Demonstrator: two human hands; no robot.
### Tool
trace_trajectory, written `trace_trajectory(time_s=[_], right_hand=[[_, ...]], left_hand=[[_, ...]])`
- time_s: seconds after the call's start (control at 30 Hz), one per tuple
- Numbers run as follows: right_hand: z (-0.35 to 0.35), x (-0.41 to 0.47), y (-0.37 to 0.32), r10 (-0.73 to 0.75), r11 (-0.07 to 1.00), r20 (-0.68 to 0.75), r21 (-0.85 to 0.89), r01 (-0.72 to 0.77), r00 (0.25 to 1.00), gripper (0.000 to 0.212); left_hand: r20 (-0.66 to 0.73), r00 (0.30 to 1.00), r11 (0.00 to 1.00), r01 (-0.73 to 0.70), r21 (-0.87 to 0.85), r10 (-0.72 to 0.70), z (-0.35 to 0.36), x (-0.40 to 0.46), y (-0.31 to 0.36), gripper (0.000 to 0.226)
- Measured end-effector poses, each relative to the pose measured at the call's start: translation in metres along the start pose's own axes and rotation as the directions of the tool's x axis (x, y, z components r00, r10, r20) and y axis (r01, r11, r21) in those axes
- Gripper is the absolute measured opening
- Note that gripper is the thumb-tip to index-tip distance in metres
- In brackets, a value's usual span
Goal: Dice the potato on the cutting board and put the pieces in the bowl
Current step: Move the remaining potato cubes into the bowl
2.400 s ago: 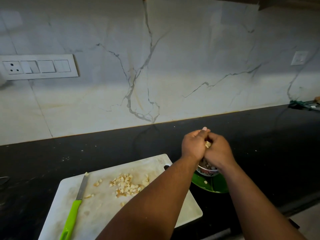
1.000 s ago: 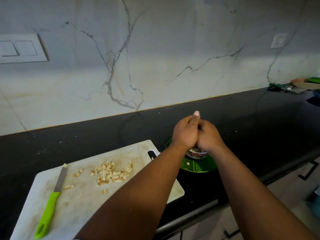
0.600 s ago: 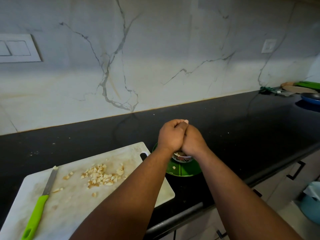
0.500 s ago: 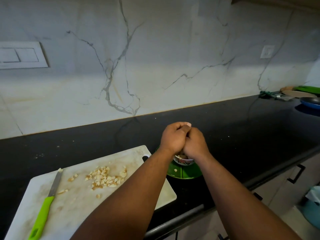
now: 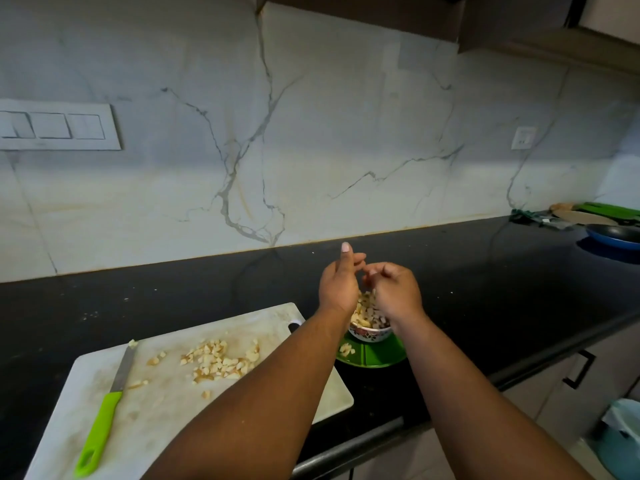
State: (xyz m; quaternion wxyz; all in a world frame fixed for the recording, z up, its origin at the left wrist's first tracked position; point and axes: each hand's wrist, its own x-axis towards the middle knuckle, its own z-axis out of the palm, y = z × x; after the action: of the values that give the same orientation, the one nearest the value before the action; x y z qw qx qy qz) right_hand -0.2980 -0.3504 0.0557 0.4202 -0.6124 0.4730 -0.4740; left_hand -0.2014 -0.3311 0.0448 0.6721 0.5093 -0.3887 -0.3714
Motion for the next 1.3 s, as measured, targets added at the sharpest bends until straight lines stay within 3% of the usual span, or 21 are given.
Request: trace_trajectory(time_s=[0.07, 0.17, 0.37, 0.53, 0.63, 0.8, 0.93, 1.1, 1.2, 1.3], right_hand=[[0.003, -0.001, 0.001, -0.038, 0.996, 0.041, -0.081, 0.041, 0.998, 0.024], [0.002, -0.002, -0.001, -0.051, 0.998, -0.003, -0.038, 0.051, 0.999, 0.023], [-0.005, 0.007, -0.002, -0.044, 0.995, -0.075, 0.090, 0.051, 0.996, 0.021], [-0.002, 0.009, -0.012, -0.010, 0.962, -0.070, 0.272, 0.029, 0.998, 0.023], [0.002, 0.004, -0.019, 0.017, 0.936, -0.041, 0.353, -0.002, 0.999, 0.023], [0.021, -0.015, -0.034, -0.050, 0.932, 0.012, 0.360, 0.043, 0.999, 0.023], [0.069, -0.046, -0.028, -0.126, 0.964, 0.229, 0.259, 0.064, 0.965, 0.022], [0.128, -0.071, -0.002, -0.136, 0.950, 0.454, -0.194, 0.246, 0.881, 0.018], [0.149, -0.089, 0.002, -0.012, 0.808, 0.538, -0.492, 0.326, 0.843, 0.066], [0.167, -0.113, -0.004, -0.011, 0.734, 0.628, -0.523, 0.433, 0.778, 0.089]], left_hand=[[-0.067, 0.998, 1.000, 0.005, -0.023, -0.006, 0.006, 0.000, -0.002, 0.055], [-0.112, 0.994, 0.999, 0.015, -0.039, -0.019, 0.011, 0.000, 0.002, 0.059], [0.053, 0.995, 0.974, 0.098, -0.203, -0.089, -0.013, 0.008, 0.005, 0.082], [0.126, 0.986, 0.958, 0.136, -0.252, -0.107, -0.030, 0.010, 0.008, 0.087], [0.129, 0.984, 0.966, 0.151, -0.209, -0.126, -0.045, 0.008, 0.017, 0.080], [0.125, 0.984, 0.992, 0.120, 0.041, -0.125, -0.085, 0.004, 0.036, 0.042], [0.082, 0.994, 0.979, 0.051, 0.196, -0.068, -0.144, -0.005, 0.048, 0.029], [-0.046, 0.997, 0.936, -0.034, 0.350, 0.054, -0.229, -0.026, 0.049, 0.042], [-0.108, 0.993, 0.921, -0.004, 0.390, 0.050, -0.269, -0.036, 0.042, 0.057], [-0.140, 0.990, 0.948, 0.076, 0.310, -0.033, -0.294, -0.040, 0.030, 0.067]])
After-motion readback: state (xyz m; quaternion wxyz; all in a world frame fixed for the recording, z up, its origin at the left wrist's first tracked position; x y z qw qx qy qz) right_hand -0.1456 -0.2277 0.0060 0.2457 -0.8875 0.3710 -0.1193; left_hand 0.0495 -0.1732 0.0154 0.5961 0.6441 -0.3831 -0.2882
